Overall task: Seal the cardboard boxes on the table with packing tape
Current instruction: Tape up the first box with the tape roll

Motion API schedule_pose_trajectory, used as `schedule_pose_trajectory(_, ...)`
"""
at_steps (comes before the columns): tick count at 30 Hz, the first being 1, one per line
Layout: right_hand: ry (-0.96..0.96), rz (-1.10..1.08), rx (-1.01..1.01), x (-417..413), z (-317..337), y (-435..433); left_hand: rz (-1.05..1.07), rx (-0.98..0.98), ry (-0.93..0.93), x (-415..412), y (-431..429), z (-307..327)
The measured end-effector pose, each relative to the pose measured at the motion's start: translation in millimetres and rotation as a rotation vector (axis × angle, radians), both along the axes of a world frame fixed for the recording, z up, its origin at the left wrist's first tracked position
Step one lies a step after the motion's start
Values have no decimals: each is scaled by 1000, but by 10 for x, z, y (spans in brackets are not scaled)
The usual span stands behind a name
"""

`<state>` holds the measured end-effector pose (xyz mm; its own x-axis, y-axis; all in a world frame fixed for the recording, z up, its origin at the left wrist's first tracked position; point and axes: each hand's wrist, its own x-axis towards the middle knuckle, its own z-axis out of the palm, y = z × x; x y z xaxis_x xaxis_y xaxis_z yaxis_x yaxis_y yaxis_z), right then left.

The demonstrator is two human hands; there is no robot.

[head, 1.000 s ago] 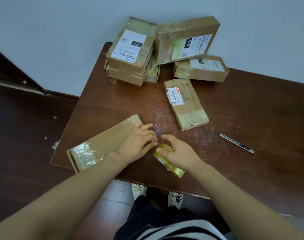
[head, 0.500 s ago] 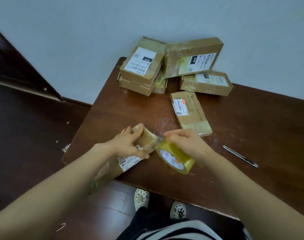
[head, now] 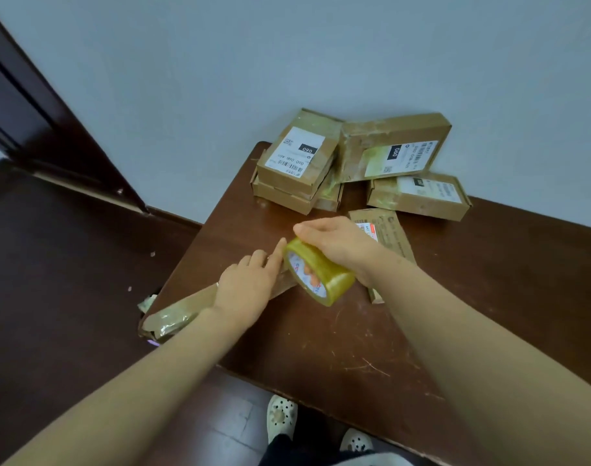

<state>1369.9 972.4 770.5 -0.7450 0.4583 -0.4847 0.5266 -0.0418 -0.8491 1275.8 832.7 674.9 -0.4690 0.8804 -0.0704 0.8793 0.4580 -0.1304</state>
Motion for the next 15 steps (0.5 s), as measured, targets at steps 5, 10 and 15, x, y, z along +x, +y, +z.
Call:
schedule_pose_trajectory(5, -146, 29, 148, 255, -259, -112, 82, 60, -175, -219, 98, 36)
schedule_pose_trajectory(10, -9, 46, 81, 384, -451, -140, 105, 1, -553, -407, 108, 59)
schedule_pose_trajectory(15, -155, 184, 220, 272, -556, -62, 149, -23, -965, -489, 116, -166)
